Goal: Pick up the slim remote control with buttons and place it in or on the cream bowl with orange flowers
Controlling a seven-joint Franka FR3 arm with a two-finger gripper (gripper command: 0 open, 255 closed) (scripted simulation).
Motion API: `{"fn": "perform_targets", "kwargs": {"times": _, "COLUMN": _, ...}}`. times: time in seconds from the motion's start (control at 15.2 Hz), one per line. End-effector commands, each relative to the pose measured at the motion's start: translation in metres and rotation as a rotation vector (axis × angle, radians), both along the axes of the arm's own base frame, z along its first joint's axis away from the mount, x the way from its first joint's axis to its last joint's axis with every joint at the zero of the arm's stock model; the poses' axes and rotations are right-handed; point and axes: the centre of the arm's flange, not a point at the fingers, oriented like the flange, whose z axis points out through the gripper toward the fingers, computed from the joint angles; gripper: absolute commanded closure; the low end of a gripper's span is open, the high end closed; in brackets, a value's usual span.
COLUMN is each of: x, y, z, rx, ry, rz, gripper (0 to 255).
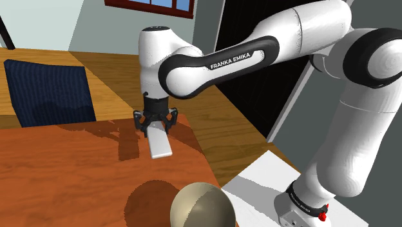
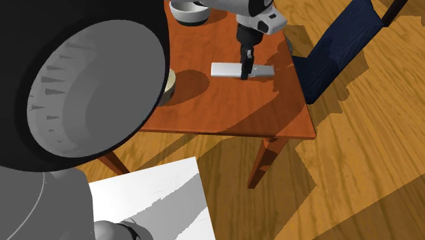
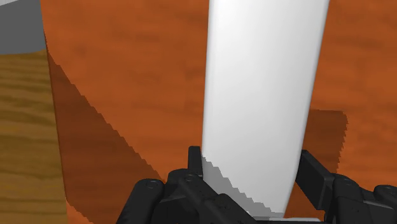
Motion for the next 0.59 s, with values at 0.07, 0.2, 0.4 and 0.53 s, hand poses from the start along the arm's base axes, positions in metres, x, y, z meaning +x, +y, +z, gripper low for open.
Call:
{"fn": "perform_targets", "kwargs": {"times": 0.07, "x": 0.001, "y": -0.001, "z": 0.017, "rx": 0.0, "ry": 0.0, "rz": 0.0, "gripper": 255}}
{"fn": "perform_targets", "kwargs": {"times": 0.2, "x": 0.001, "y": -0.001, "z": 0.027, "rx": 0.0, "ry": 0.0, "rz": 0.0, "gripper": 255}}
{"fn": "perform_targets", "kwargs": {"times": 0.4, "x": 0.001, "y": -0.001, "z": 0.043, "rx": 0.0, "ry": 0.0, "rz": 0.0, "gripper": 255}}
{"fn": "perform_targets", "kwargs": {"times": 0.53, "x": 0.001, "y": -0.001, "z": 0.054, "rx": 0.0, "ry": 0.0, "rz": 0.0, "gripper": 255}}
